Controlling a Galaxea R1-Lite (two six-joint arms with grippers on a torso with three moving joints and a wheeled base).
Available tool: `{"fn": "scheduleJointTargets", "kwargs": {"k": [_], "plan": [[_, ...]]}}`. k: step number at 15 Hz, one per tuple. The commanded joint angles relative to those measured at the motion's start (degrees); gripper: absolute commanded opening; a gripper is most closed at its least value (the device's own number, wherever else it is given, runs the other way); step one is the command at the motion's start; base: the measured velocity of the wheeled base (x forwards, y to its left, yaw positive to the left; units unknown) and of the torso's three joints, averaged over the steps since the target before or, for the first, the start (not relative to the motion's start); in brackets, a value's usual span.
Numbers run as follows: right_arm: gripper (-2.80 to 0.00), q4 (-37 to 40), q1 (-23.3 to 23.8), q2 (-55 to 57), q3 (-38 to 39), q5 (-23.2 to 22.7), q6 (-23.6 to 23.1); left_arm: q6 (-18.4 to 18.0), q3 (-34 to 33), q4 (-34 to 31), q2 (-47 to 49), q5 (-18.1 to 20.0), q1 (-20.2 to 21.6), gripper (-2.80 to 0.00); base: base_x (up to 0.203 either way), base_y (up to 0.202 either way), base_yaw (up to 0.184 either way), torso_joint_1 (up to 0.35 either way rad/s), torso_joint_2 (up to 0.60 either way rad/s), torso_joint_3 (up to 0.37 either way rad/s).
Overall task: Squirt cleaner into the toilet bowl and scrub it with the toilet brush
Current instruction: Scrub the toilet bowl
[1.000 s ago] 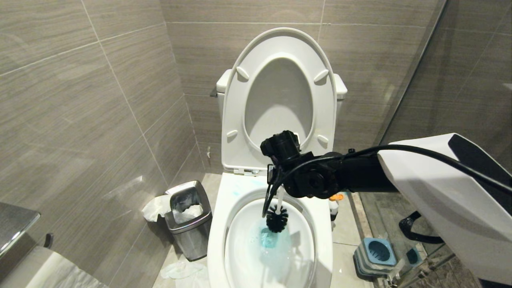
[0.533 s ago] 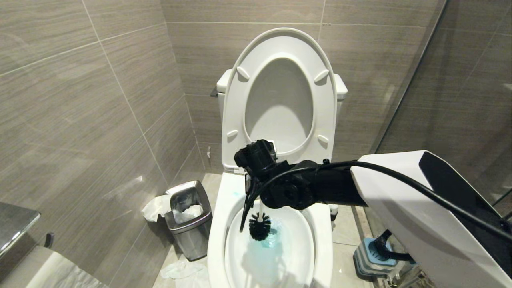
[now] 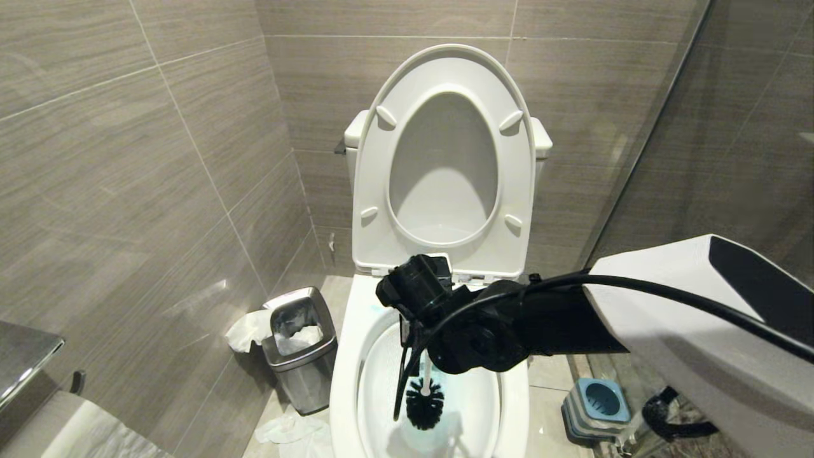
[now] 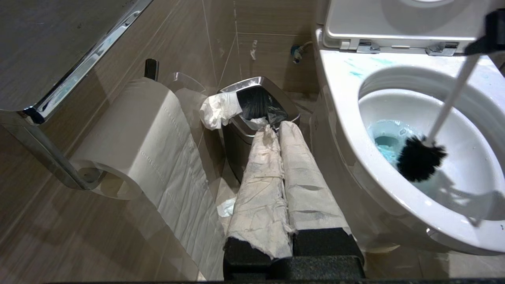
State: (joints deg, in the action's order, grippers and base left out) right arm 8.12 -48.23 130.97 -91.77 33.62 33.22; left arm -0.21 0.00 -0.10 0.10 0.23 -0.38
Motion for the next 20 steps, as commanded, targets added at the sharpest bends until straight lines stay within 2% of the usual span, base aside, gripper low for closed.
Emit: {"fn": "scheduleJointTargets", "kwargs": {"k": [1,3,7,9,12,14,16,20], "plan": [[-2.8,-0.1,0.8,-7.1,7.7,0.3,2.0,-0.1,0.0,0.0,0.0,0.0,0.0,-2.8,0.0,0.0,0.0,0.0,0.0,0.0],[-2.8,-0.4,3.8,-9.0,9.8,0.4,2.7,-0.1,0.0,0.0,0.0,0.0,0.0,-2.8,0.0,0.0,0.0,0.0,0.0,0.0],[-2.8,-0.5,7.0,-8.3,7.3,0.3,2.6,0.0,0.0,0.0,0.0,0.0,0.0,-2.8,0.0,0.0,0.0,0.0,0.0,0.0],[-2.8,-0.4,7.4,-6.5,4.8,0.4,2.4,0.0,0.0,0.0,0.0,0.0,0.0,-2.8,0.0,0.0,0.0,0.0,0.0,0.0],[-2.8,-0.1,7.4,-1.9,-3.1,0.6,2.0,-0.1,0.0,0.0,0.0,0.0,0.0,-2.8,0.0,0.0,0.0,0.0,0.0,0.0],[-2.8,0.2,7.1,1.8,-9.4,1.2,1.3,0.0,0.0,0.0,0.0,0.0,0.0,-2.8,0.0,0.0,0.0,0.0,0.0,0.0],[-2.8,2.5,4.4,4.0,-14.3,1.5,1.0,0.0,0.0,0.0,0.0,0.0,0.0,-2.8,0.0,0.0,0.0,0.0,0.0,0.0],[-2.8,4.0,0.2,2.5,-12.3,1.5,1.9,-0.1,0.0,0.0,0.0,0.0,0.0,-2.8,0.0,0.0,0.0,0.0,0.0,0.0]]}}
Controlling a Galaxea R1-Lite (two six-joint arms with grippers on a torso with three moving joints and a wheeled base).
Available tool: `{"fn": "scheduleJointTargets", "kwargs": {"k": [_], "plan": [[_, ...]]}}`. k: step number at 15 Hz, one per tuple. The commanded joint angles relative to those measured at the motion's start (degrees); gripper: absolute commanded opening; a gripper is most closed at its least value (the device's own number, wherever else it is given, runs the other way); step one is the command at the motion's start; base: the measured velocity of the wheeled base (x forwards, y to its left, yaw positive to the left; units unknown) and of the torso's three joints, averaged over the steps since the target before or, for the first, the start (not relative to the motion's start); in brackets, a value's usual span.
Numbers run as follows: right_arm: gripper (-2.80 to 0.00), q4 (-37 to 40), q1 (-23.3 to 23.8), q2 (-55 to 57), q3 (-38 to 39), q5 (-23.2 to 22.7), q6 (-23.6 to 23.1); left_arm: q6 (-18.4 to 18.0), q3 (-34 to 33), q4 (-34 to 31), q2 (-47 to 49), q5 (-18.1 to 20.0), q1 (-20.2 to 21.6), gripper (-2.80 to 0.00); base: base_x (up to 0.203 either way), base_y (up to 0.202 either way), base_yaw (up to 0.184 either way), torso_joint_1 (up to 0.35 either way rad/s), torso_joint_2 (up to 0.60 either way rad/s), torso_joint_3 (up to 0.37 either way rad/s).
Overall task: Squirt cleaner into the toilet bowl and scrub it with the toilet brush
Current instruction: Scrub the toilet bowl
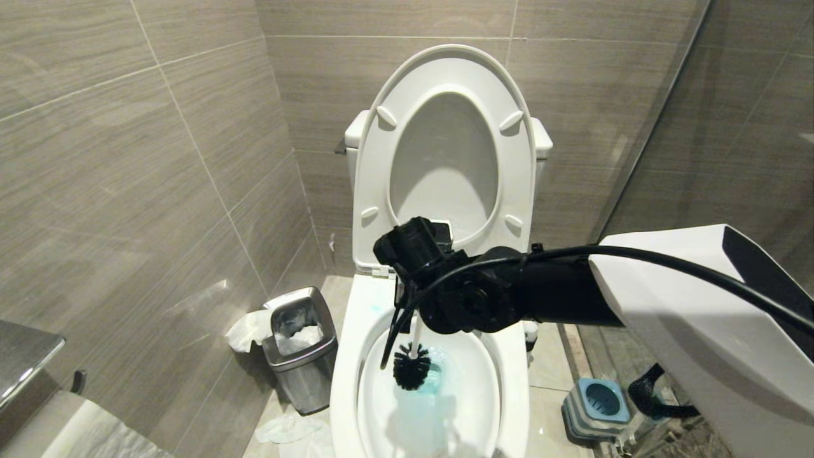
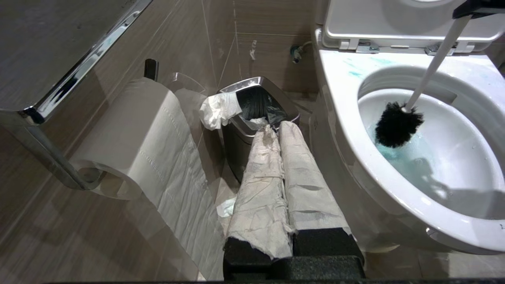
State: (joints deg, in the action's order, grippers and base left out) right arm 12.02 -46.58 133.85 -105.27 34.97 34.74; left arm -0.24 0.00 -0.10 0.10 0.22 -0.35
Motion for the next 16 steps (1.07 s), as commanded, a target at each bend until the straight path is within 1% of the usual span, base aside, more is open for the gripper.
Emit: {"fn": "scheduleJointTargets", "kwargs": {"k": [1,4,7,10,13,15,16], "plan": [[-2.8,0.1,-2.2,-1.3,2.6,0.2,0.7,0.0,0.0,0.0,0.0,0.0,0.0,-2.8,0.0,0.0,0.0,0.0,0.0,0.0],[-2.8,0.1,-3.5,-4.6,8.1,0.2,1.8,0.0,0.0,0.0,0.0,0.0,-0.1,-2.8,0.0,0.0,0.0,0.0,0.0,0.0],[-2.8,-0.1,-3.8,-9.3,16.4,0.4,2.9,0.1,0.0,-0.1,0.0,0.0,0.0,-2.8,0.0,0.0,0.0,0.0,0.0,0.0],[-2.8,0.1,-1.7,-13.1,20.7,1.5,3.1,0.1,0.0,0.0,0.0,0.0,0.0,-2.8,0.0,0.0,0.0,0.0,0.0,0.0],[-2.8,0.1,1.9,-13.8,21.8,2.5,0.6,0.1,0.0,0.0,0.0,0.0,0.0,-2.8,0.0,0.0,0.0,0.0,0.0,0.0],[-2.8,-0.2,3.9,-13.0,20.7,2.6,-2.1,0.0,0.0,0.0,0.0,0.0,0.0,-2.8,0.0,0.0,0.0,0.0,0.0,0.0],[-2.8,-0.3,4.4,-12.0,19.5,2.6,-2.7,0.0,0.0,0.0,0.0,0.0,0.0,-2.8,0.0,0.0,0.0,0.0,0.0,0.0]]}}
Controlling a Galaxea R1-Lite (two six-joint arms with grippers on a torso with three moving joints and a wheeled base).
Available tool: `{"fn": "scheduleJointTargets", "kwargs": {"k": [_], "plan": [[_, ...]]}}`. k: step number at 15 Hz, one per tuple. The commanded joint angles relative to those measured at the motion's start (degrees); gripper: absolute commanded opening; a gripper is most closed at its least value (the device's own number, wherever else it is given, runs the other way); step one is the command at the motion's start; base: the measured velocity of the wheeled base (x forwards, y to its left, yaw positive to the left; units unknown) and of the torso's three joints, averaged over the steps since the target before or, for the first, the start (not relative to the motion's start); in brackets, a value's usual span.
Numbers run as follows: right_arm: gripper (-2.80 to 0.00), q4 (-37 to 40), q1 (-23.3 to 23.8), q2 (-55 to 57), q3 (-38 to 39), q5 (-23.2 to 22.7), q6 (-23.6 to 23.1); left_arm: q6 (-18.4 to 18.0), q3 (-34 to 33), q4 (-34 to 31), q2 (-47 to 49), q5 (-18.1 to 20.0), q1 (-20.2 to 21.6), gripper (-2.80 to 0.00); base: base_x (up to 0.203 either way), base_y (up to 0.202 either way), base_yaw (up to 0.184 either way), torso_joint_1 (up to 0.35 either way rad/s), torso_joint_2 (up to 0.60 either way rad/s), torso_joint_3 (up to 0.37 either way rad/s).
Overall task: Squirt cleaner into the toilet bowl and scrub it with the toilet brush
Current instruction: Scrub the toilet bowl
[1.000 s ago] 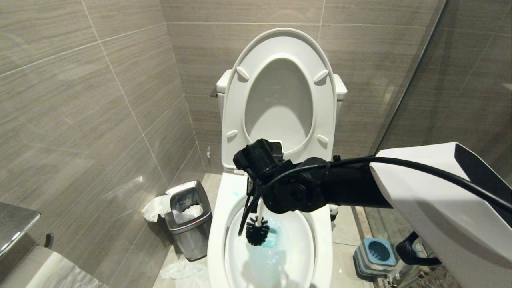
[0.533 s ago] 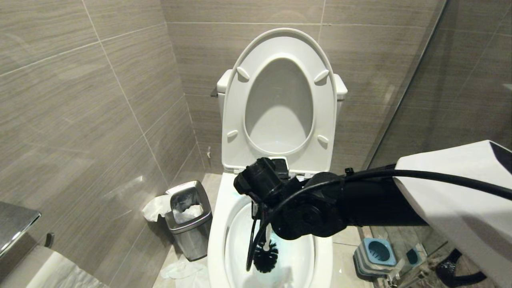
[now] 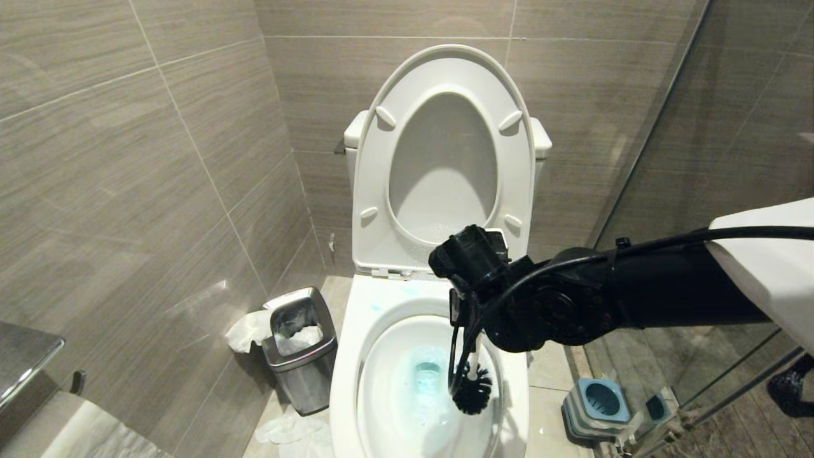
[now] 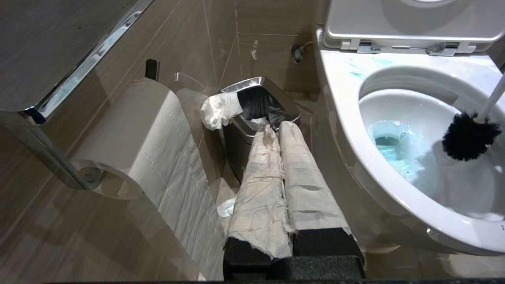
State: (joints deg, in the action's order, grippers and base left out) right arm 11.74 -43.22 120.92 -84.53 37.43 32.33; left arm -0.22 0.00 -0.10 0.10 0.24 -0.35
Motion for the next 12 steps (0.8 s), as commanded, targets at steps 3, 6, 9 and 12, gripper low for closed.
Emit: {"fn": "scheduleJointTargets", "kwargs": {"k": [3,6,9,12], "plan": [[-2.8,0.1,1.4,5.8,-7.6,0.6,-1.5,0.0,0.0,0.0,0.0,-0.1,0.0,-2.8,0.0,0.0,0.0,0.0,0.0,0.0],[-2.8,0.3,0.4,11.4,-17.0,1.1,-3.7,0.0,0.0,0.0,0.0,0.0,0.0,-2.8,0.0,0.0,0.0,0.0,0.0,0.0],[-2.8,0.7,-3.7,14.4,-23.8,0.7,-6.3,0.0,0.0,0.0,0.0,0.0,0.0,-2.8,0.0,0.0,0.0,0.0,0.0,0.0],[-2.8,2.4,-8.6,14.2,-24.3,0.5,-6.1,0.0,0.0,0.0,0.0,0.0,0.0,-2.8,0.0,0.0,0.0,0.0,0.0,0.0]]}}
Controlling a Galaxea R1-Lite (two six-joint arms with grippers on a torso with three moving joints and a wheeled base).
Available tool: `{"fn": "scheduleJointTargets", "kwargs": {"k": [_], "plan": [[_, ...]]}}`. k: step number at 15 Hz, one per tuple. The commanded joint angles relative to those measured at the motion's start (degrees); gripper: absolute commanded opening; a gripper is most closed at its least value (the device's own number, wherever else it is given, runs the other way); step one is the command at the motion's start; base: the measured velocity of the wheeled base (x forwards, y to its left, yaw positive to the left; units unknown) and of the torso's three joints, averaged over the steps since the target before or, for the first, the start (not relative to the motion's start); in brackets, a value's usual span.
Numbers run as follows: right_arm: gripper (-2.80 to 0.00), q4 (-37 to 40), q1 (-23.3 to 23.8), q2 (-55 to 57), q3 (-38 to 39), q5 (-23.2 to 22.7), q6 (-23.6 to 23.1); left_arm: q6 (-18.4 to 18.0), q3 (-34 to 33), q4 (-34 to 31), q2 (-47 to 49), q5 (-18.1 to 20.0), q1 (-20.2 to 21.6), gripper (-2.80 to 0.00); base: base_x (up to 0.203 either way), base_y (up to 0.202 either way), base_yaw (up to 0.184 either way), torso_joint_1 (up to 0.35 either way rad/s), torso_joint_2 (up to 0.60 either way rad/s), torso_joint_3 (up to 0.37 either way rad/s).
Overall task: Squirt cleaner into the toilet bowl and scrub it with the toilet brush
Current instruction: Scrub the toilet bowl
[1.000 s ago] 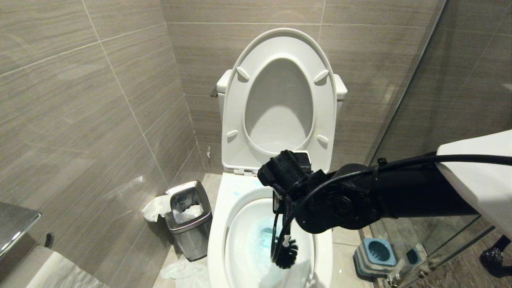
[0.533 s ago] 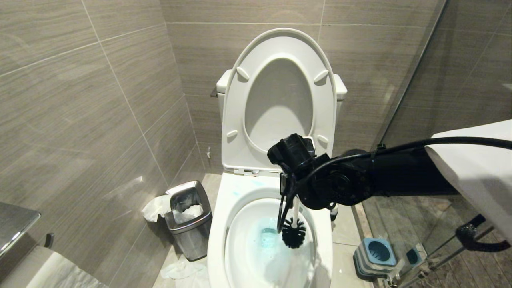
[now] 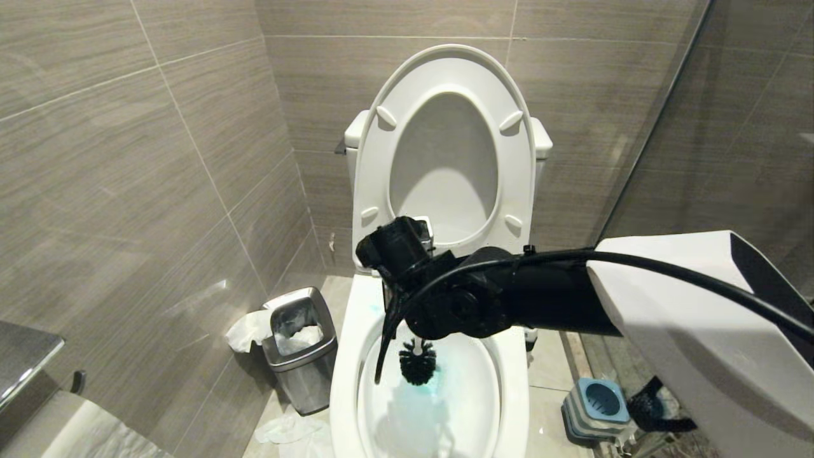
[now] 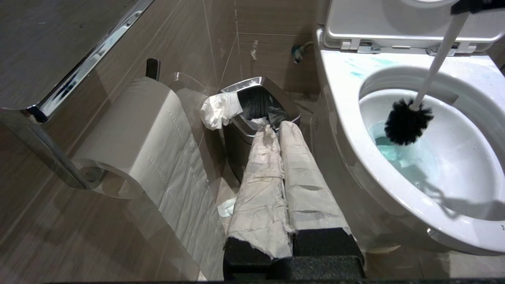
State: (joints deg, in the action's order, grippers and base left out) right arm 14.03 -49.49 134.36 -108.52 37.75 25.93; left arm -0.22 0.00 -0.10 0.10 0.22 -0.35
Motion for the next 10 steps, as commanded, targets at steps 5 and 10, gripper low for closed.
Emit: {"fn": "scheduleJointTargets", "kwargs": {"k": [5,10], "plan": [[-2.8,3.8,-5.3,-6.9,7.8,0.3,0.6,0.0,0.0,0.0,0.0,0.0,0.0,-2.8,0.0,0.0,0.0,0.0,0.0,0.0],[-2.8,3.8,-3.5,-17.4,23.5,0.7,0.8,0.0,0.0,0.0,0.0,0.0,0.0,-2.8,0.0,0.0,0.0,0.0,0.0,0.0]]}}
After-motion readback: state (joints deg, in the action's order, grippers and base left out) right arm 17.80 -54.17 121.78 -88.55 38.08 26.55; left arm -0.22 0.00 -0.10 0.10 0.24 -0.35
